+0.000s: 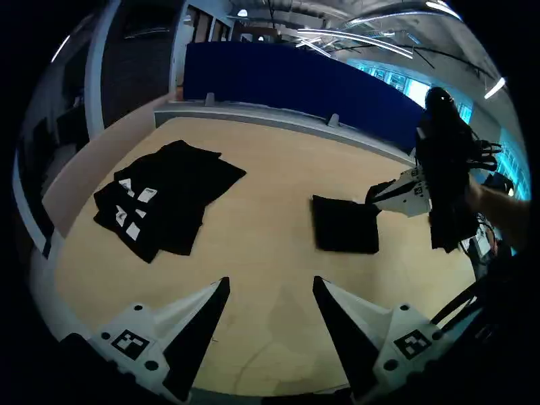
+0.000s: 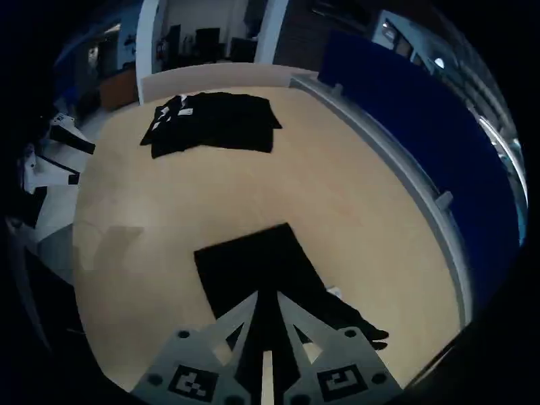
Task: Fold towel
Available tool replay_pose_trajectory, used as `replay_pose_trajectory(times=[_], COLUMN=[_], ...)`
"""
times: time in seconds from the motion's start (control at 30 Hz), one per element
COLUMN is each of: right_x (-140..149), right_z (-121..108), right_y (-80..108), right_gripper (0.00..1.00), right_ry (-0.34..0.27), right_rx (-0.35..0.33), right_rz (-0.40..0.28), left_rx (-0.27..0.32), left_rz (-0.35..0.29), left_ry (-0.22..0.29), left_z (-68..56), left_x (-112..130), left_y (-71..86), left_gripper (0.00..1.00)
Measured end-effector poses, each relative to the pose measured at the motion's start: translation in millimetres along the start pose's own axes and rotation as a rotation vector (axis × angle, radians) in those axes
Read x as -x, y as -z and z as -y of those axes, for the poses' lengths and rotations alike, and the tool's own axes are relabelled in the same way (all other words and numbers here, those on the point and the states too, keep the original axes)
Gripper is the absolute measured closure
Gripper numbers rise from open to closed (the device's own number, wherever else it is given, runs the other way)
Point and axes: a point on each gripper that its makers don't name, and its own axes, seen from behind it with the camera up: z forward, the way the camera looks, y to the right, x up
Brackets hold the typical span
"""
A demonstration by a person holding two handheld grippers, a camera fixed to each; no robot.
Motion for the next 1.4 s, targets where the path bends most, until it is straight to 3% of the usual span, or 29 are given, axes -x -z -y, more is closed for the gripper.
replay_pose_trajectory(times=[0.27, 0.47, 0.7, 0.83, 0.93, 1.0, 1.4], right_x=[-0.4, 0.9, 1.2, 0.8, 0.4, 0.4, 19.3], right_z=[45.1, 57.2, 58.5, 58.5, 57.8, 56.5, 53.2], right_y=[-57.5, -69.5, -70.1, -66.1, -60.7, -56.6, -36.1], right_gripper=[0.96, 0.96, 0.93, 0.78, 0.42, 0.29, 0.25], right_ry=[0.029, 0.026, 0.012, 0.004, -0.008, -0.018, -0.102], right_rx=[-0.099, -0.132, -0.131, -0.130, -0.125, -0.117, -0.069], right_rz=[0.035, 0.038, 0.035, 0.027, 0.018, 0.011, 0.001], left_rx=[-0.045, -0.047, -0.044, -0.040, -0.037, -0.036, -0.025], left_rz=[-0.007, -0.007, -0.005, -0.006, -0.006, -0.007, -0.008], left_ry=[0.022, 0.040, 0.027, 0.026, 0.029, 0.031, 0.020], left_z=[11.7, 12.3, 11.3, 10.5, 10.2, 9.9, 4.6], left_x=[8.0, 9.8, 8.8, 8.0, 7.9, 8.0, 5.7], left_y=[10.0, 11.6, 9.6, 10.2, 10.3, 10.0, 7.4], left_gripper=[0.09, 0.09, 0.09, 0.09, 0.09, 0.09, 0.09])
